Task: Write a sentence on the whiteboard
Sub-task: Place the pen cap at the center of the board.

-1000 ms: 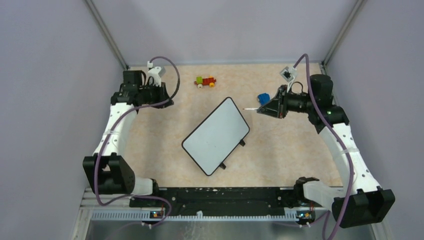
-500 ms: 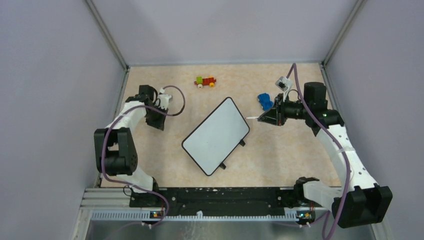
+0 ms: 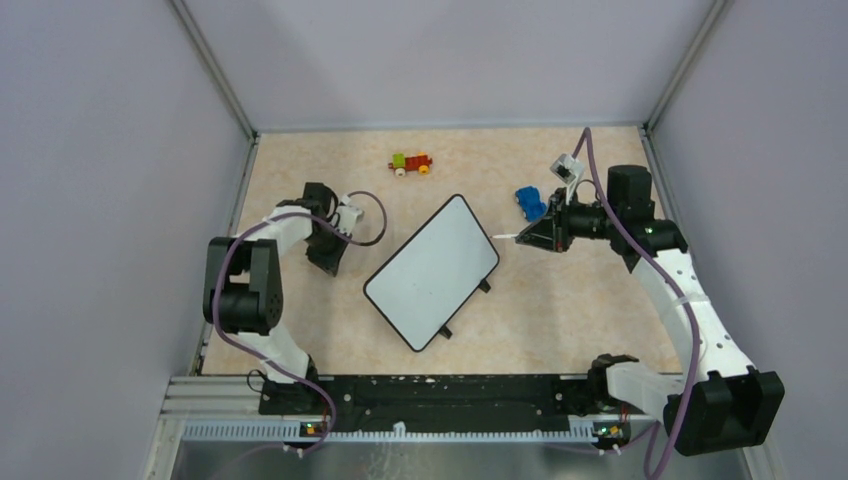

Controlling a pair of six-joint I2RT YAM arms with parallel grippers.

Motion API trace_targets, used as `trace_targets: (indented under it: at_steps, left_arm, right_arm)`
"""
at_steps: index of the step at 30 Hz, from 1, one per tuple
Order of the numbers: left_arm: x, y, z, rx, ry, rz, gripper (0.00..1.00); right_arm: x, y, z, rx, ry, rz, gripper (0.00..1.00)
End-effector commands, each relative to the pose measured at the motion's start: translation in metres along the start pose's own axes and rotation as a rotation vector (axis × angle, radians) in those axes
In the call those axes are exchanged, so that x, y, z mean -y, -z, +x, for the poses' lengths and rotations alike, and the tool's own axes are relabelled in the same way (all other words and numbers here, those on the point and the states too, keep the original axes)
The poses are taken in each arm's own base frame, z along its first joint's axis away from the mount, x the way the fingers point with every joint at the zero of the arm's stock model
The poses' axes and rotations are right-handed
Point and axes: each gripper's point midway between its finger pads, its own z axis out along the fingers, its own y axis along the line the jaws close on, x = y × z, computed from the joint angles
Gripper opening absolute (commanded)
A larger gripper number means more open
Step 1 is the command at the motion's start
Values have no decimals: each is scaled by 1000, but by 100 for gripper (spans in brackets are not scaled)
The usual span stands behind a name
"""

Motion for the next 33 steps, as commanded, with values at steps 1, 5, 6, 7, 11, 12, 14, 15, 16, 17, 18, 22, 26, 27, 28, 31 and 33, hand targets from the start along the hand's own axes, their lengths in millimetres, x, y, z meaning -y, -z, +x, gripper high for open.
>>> trace_targets:
  at_steps: [1,5,6,7,11,12,14,15,16,17,18,22,26,27,28,31,33]
  left_arm:
    - [-1,-9,2,-11,-21,-19,18]
    - [0,-15,4,-27,-30,-26,20]
    - [0,-17,4,-30,-32,-27,20]
    - [1,-18,3,-30,-32,-26,20]
    - [3,-25,6,-50,-40,-27,22]
    - [3,-26,6,-53,-43,-31,22]
    - [3,-29,7,-59,-46,-33,24]
    - [3,-30,8,-63,-47,-31,25]
    - [4,-32,8,-67,-51,-28,27]
    - [5,-32,9,-71,-53,-25,28]
    - [6,-34,9,-75,-56,-23,30]
    - [11,-35,9,-82,-64,-14,38]
    - [15,-33,8,-82,-68,3,45]
    - [17,-31,8,-79,-68,11,47]
    - [18,-29,6,-74,-68,18,49]
    - [24,-19,-2,-46,-68,52,55]
    - [29,-11,-8,-24,-67,74,61]
  right_arm:
    - [-4,3,-8,28,55,-9,0]
    - [-5,4,-7,26,56,-7,0]
    - [-5,4,-7,26,57,-5,0]
    - [-5,5,-7,27,58,-6,0]
    - [-5,4,-7,27,54,-6,0]
    - [-5,4,-7,26,53,-6,0]
    - [-5,4,-8,27,54,-7,0]
    - [-6,5,-8,26,53,-6,0]
    - [-6,5,-9,26,54,-6,0]
    - [-7,5,-9,25,54,-7,0]
    - [-7,6,-9,25,53,-5,0]
    - [-8,8,-9,21,59,1,0]
    - [-9,9,-9,15,60,-2,0]
    - [-9,8,-9,15,62,-3,0]
    - [-8,8,-9,10,59,-4,0]
    - [-9,8,-10,4,62,-11,0]
    - [-10,8,-13,3,64,-17,0]
